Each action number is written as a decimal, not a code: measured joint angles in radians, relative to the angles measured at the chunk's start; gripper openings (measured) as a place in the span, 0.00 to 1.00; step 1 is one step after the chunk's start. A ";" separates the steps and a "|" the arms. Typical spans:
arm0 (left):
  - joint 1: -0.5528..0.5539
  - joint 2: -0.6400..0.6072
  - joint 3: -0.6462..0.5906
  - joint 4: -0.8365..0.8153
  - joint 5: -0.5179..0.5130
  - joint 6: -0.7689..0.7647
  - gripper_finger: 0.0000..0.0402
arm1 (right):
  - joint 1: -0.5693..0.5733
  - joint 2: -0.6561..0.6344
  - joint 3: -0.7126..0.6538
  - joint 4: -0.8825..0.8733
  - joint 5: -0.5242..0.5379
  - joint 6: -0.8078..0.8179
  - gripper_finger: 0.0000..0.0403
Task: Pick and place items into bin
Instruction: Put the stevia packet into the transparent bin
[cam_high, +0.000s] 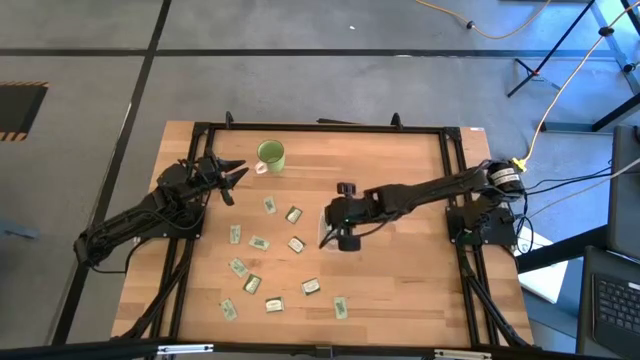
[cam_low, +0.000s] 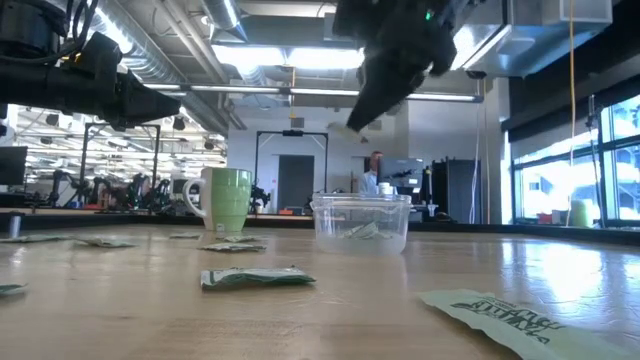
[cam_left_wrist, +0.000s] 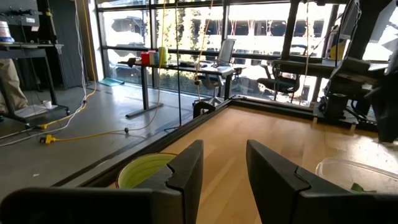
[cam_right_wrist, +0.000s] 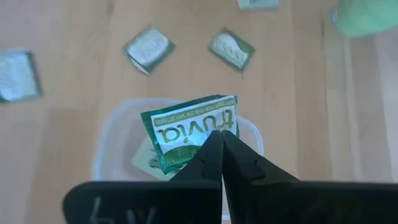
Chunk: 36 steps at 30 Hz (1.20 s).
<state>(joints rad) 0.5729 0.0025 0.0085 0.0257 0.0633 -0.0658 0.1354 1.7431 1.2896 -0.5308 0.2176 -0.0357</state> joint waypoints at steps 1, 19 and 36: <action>0.000 0.000 0.000 0.000 0.000 0.000 0.29 | -0.006 0.013 0.000 0.004 -0.001 -0.002 0.00; 0.000 0.000 0.000 0.000 0.000 0.000 0.29 | -0.033 0.138 -0.001 -0.021 -0.030 0.005 0.10; 0.000 0.000 0.000 0.001 -0.002 0.000 0.29 | -0.026 -0.406 -0.303 -0.078 -0.023 0.201 0.24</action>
<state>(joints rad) 0.5731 0.0025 0.0085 0.0266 0.0616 -0.0658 0.1097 1.3374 0.9863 -0.6091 0.1949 0.1658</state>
